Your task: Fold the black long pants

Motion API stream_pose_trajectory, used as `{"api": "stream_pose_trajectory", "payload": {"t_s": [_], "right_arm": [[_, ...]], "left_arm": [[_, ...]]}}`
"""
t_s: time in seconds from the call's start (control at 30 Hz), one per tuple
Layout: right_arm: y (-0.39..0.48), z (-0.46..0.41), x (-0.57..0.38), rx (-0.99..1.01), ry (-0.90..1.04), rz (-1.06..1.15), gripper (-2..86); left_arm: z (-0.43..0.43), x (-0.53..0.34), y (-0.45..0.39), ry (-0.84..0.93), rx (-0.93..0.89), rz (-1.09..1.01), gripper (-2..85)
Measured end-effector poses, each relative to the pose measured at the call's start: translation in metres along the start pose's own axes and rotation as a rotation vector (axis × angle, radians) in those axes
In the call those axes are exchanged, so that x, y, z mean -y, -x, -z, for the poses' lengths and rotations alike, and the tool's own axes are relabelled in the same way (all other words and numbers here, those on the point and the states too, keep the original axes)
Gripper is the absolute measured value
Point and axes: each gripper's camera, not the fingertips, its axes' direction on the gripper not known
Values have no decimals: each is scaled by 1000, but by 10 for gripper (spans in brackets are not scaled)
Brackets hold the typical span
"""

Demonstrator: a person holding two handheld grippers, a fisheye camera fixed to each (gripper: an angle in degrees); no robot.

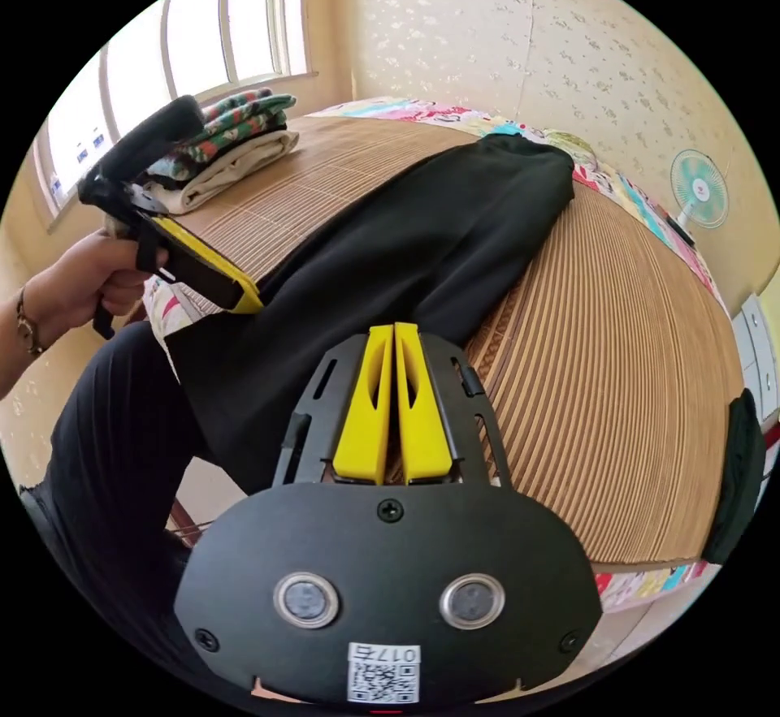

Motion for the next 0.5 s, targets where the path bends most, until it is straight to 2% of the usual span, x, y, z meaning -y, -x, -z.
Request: {"api": "stream_pose_trajectory", "payload": {"t_s": [0.07, 0.13, 0.2, 0.27, 0.3, 0.43, 0.5], "right_arm": [[-3, 14, 29, 21, 190, -43, 10], [-16, 35, 41, 117, 246, -108, 16], [-30, 71, 34, 177, 121, -162, 27], [-51, 99, 12, 167, 12, -242, 56], [-57, 101, 6, 171, 17, -266, 65], [-88, 87, -41, 328, 98, -388, 107], [-94, 88, -59, 383, 52, -410, 112]], "left_arm": [[24, -16, 1, -32, -84, 1, -8], [58, -38, 1, -96, -236, -52, -8], [71, -52, 8, -104, -233, -14, -8], [80, -70, 16, -146, -141, 62, -8], [85, -83, 18, -194, -116, 72, -8], [85, -110, 16, -289, -222, 20, 4], [79, -107, 15, -279, -235, 22, 51]]}}
